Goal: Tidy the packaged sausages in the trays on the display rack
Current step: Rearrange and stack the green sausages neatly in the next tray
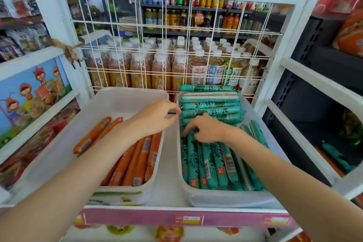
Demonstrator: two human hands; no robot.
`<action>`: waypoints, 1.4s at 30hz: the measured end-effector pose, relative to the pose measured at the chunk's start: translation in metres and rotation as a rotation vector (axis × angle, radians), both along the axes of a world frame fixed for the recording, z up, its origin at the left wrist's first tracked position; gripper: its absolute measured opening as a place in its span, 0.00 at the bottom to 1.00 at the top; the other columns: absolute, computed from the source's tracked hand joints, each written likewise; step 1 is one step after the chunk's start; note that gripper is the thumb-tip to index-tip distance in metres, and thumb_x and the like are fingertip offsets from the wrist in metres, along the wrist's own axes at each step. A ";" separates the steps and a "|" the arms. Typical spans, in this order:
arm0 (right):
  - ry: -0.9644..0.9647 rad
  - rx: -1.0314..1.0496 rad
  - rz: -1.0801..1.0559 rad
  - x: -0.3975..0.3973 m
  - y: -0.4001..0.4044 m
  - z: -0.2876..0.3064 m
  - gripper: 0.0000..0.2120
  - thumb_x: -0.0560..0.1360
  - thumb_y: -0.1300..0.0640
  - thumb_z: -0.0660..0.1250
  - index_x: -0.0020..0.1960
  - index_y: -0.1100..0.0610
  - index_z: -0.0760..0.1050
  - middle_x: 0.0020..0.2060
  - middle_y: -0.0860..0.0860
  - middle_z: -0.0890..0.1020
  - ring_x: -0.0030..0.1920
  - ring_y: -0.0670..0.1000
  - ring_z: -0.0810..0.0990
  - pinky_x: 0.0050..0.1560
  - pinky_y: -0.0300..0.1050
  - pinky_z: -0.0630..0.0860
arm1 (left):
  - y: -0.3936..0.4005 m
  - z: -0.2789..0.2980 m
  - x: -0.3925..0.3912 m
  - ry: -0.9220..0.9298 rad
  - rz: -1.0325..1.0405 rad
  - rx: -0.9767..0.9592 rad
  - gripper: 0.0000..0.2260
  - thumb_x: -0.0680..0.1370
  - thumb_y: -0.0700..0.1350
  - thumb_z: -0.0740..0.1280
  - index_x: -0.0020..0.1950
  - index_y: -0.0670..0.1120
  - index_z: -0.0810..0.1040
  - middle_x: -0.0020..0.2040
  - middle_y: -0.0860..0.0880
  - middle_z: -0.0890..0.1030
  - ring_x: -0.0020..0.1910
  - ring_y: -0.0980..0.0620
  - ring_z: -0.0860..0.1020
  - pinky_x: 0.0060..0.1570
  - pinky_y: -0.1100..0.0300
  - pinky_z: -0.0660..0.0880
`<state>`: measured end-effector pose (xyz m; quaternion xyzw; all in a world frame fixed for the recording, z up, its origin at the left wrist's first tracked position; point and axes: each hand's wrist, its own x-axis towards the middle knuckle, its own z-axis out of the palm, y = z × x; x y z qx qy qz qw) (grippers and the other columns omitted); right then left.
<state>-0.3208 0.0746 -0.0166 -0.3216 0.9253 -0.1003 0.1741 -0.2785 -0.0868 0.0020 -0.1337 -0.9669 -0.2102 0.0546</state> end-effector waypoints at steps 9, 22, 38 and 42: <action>-0.270 -0.689 -0.055 0.013 0.053 0.054 0.09 0.72 0.65 0.68 0.51 0.57 0.78 0.41 0.55 0.76 0.35 0.46 0.78 0.43 0.38 0.76 | 0.006 0.014 0.001 -0.103 -0.163 0.315 0.10 0.77 0.41 0.64 0.57 0.47 0.77 0.54 0.53 0.79 0.52 0.61 0.76 0.52 0.73 0.69; -0.103 -1.158 -0.117 0.018 0.067 0.090 0.09 0.65 0.61 0.69 0.45 0.59 0.79 0.35 0.50 0.84 0.35 0.47 0.82 0.41 0.37 0.79 | 0.028 0.027 -0.004 0.037 -0.255 0.418 0.16 0.74 0.42 0.68 0.61 0.48 0.74 0.54 0.51 0.80 0.52 0.56 0.78 0.55 0.58 0.75; -0.022 -1.157 -0.028 0.022 0.065 0.097 0.12 0.67 0.64 0.69 0.51 0.61 0.77 0.46 0.59 0.82 0.44 0.52 0.81 0.48 0.41 0.78 | 0.034 0.035 0.007 0.078 -0.288 0.497 0.17 0.75 0.42 0.67 0.63 0.51 0.73 0.56 0.57 0.78 0.51 0.59 0.78 0.50 0.64 0.76; 0.017 -1.184 -0.014 0.023 0.063 0.099 0.09 0.66 0.62 0.69 0.47 0.60 0.77 0.41 0.56 0.83 0.41 0.51 0.81 0.48 0.41 0.78 | 0.032 0.037 0.006 0.103 -0.268 0.514 0.16 0.75 0.42 0.66 0.60 0.56 0.71 0.54 0.56 0.78 0.51 0.58 0.77 0.49 0.65 0.76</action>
